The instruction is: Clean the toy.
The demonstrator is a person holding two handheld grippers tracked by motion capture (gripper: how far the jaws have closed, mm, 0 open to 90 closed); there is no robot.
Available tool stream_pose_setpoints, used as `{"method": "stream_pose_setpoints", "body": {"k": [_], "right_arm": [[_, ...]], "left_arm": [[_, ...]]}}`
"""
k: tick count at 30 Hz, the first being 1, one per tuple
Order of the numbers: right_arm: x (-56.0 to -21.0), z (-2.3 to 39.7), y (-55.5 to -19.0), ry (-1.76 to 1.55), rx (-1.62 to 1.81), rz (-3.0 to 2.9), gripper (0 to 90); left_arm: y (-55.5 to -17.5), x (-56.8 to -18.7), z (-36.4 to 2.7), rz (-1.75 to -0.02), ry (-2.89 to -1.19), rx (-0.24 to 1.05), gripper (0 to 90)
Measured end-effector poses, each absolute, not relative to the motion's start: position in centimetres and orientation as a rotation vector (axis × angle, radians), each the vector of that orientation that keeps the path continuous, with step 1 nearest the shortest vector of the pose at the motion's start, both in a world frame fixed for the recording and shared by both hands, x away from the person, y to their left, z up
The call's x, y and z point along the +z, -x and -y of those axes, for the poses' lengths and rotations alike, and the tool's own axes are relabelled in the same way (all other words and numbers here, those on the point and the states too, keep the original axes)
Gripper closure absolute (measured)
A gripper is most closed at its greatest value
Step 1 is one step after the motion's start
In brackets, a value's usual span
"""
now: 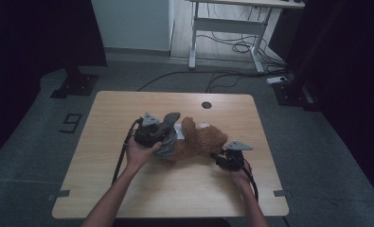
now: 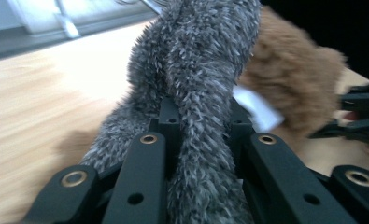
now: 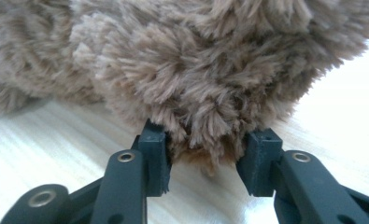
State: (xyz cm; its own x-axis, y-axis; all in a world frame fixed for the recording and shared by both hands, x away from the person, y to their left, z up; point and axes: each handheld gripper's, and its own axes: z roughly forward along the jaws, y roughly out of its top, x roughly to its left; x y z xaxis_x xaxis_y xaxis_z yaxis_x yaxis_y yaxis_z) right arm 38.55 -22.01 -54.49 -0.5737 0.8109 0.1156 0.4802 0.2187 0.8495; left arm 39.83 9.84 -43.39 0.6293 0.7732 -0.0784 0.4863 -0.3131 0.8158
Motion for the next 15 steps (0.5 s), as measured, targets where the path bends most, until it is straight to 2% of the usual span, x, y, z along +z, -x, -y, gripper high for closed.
{"method": "stream_pose_setpoints", "body": {"k": [6,15], "right_arm": [[-54.6,22.9,-38.1,-1.211,1.373,-2.168,51.9],[-52.3,25.8,-37.1,-1.278,1.598,-2.064,29.9]], "left_arm": [[-39.4,-45.2,-9.3,-1.005,-1.996,0.401,74.7],[-36.9,-46.5,-10.6,-0.969,-1.982,0.352,75.0]]}}
